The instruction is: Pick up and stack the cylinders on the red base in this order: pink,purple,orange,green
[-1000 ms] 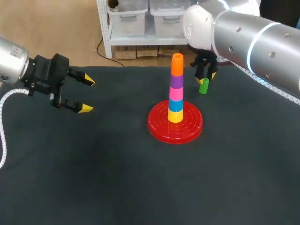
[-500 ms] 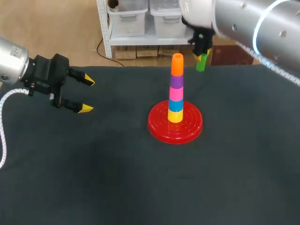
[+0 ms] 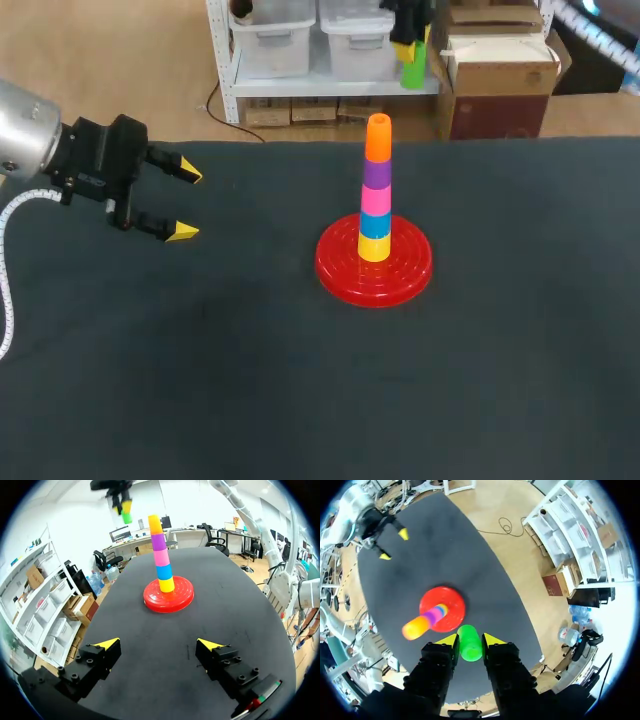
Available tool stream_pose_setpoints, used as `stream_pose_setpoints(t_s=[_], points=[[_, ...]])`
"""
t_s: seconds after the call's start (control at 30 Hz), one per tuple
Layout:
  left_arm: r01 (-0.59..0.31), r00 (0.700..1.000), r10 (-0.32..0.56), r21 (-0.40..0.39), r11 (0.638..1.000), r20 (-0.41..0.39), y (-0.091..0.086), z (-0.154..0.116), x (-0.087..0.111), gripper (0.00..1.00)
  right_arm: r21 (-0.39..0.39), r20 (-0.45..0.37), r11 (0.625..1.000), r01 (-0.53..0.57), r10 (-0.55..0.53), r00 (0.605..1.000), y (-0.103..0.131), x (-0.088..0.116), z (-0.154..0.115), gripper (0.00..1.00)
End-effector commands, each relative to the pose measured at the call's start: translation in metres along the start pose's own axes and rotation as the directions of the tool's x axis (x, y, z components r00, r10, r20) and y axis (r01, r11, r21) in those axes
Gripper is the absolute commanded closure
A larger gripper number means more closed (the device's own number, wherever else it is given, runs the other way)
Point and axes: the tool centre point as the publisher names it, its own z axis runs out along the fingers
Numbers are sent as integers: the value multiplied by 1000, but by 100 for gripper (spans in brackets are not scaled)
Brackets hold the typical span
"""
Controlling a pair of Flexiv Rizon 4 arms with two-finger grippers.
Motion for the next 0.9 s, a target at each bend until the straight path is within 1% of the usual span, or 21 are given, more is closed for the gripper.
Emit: stream_pose_setpoints(t_s=[0.03,0.13,0.3,0.57,0.9], points=[[-2,1000,2,-5,1000,2,-1,0,1,0,139,227,990,-1,-31,973,61,37,-20,100],[-2,1000,2,-5,1000,2,-1,0,1,0,136,232,991,13,-45,972,74,35,-23,100],[-2,1000,2,-5,1000,2,-1,0,1,0,125,236,992,28,-57,970,84,30,-16,100],[-2,1000,2,-5,1000,2,-1,0,1,0,108,249,993,47,-73,966,91,19,-11,100],[-2,1000,2,-5,1000,2,-1,0,1,0,77,234,993,92,-107,966,95,7,1,100]])
